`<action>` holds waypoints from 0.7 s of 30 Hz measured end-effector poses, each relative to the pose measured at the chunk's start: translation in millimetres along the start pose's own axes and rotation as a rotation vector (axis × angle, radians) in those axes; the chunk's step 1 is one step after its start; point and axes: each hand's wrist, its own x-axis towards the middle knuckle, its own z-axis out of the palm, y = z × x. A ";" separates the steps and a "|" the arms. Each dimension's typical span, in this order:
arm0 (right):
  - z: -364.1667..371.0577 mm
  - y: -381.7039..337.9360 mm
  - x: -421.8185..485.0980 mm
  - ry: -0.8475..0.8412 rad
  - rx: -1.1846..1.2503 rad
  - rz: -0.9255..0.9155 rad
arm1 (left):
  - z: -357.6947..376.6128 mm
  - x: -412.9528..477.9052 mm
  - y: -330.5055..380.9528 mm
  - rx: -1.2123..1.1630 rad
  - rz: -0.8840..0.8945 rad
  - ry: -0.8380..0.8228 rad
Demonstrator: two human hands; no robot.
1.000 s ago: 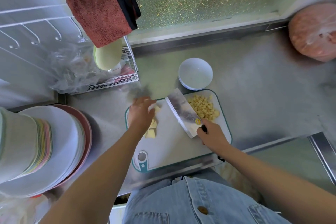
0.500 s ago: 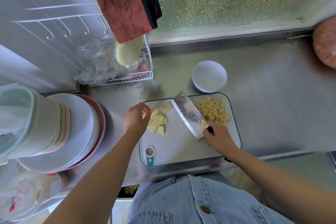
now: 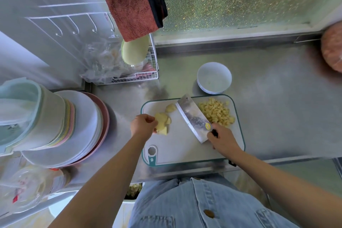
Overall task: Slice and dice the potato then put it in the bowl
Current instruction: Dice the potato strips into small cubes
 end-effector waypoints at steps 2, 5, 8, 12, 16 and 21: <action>-0.1 0.6 -0.4 0.001 -0.005 -0.001 | 2.3 -2.8 5.0 0.113 0.034 0.050; -1.4 -0.1 -0.9 -0.003 -0.008 0.005 | 4.7 -2.2 9.9 0.197 0.077 0.102; -2.1 -0.1 -0.7 -0.001 -0.016 0.003 | 7.3 -1.9 14.2 0.235 0.080 0.125; -1.0 2.0 0.9 -0.011 -0.012 0.017 | 6.7 -5.7 16.6 0.285 0.081 0.115; -1.5 0.1 1.7 -0.012 0.000 0.017 | -1.7 -12.8 20.8 0.205 0.171 0.176; -3.7 -2.4 2.1 -0.016 0.000 0.007 | -1.1 -18.8 24.6 0.408 0.366 0.238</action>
